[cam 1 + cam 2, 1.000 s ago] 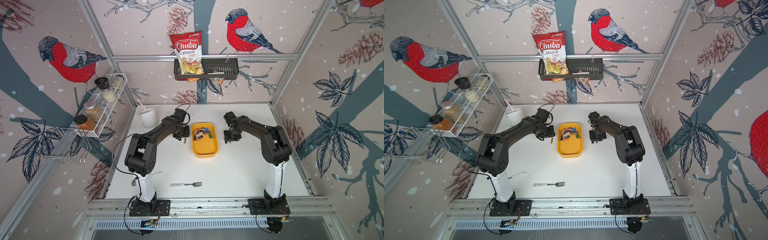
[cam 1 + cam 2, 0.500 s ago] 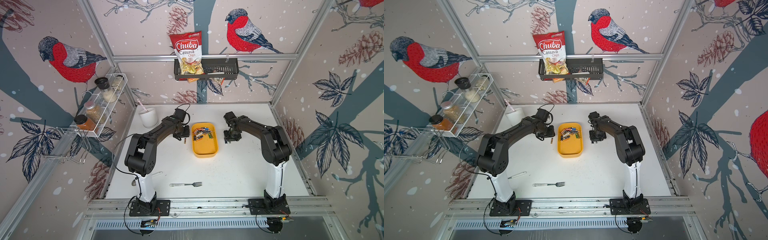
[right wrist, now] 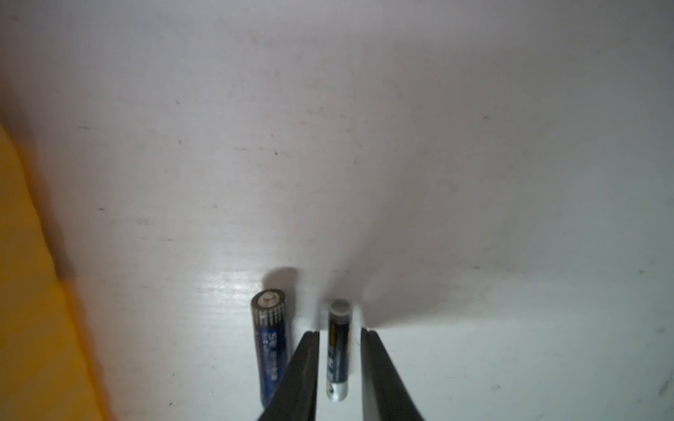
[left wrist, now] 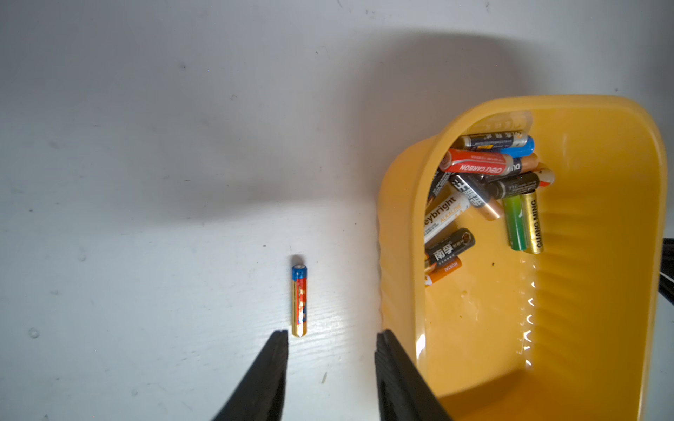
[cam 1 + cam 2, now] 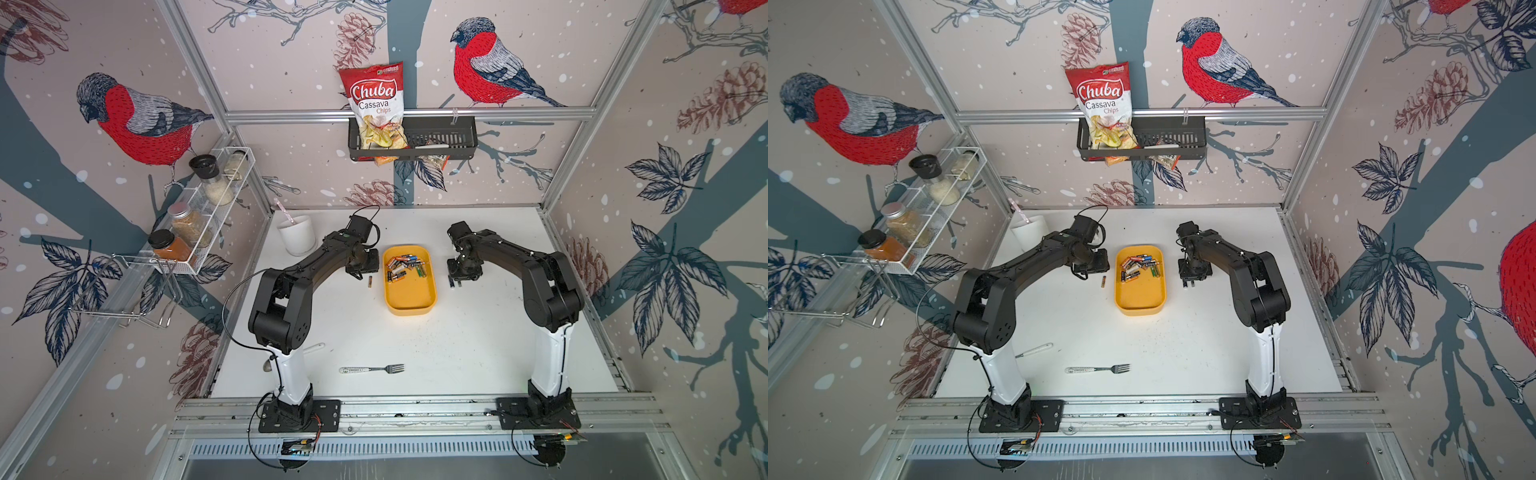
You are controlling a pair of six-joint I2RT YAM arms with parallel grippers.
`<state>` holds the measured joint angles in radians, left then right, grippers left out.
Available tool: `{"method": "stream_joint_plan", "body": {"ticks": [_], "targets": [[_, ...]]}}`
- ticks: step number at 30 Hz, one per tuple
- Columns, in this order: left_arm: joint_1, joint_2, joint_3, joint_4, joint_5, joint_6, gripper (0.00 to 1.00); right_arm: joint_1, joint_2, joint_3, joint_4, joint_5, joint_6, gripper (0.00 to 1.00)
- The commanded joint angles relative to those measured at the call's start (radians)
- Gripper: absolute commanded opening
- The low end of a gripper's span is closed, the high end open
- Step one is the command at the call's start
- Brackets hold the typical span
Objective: Take the batteries out of the storage box
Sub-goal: Place the battery at the center of the board, then pick up the battery from the storage box.
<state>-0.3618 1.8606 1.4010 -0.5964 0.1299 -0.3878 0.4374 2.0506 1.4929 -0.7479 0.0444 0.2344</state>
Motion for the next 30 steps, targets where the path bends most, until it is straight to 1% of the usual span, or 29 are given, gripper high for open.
{"method": "stream_joint_plan", "body": {"ticks": [1, 9, 20, 30], "targets": [[-0.005, -0.009, 0.024, -0.034, -0.010, 0.006, 0.44, 0.002, -0.017, 0.014, -0.020, 0.009, -0.005, 0.27], [-0.030, 0.012, 0.117, -0.084, -0.021, 0.018, 0.44, 0.001, -0.037, 0.055, -0.048, 0.007, -0.004, 0.27], [-0.115, 0.100, 0.283, -0.151, -0.030, 0.054, 0.44, -0.004, -0.039, 0.113, -0.068, -0.003, -0.004, 0.27], [-0.170, 0.204, 0.333, -0.150, -0.020, 0.077, 0.45, -0.012, -0.038, 0.131, -0.082, -0.008, -0.009, 0.28]]}}
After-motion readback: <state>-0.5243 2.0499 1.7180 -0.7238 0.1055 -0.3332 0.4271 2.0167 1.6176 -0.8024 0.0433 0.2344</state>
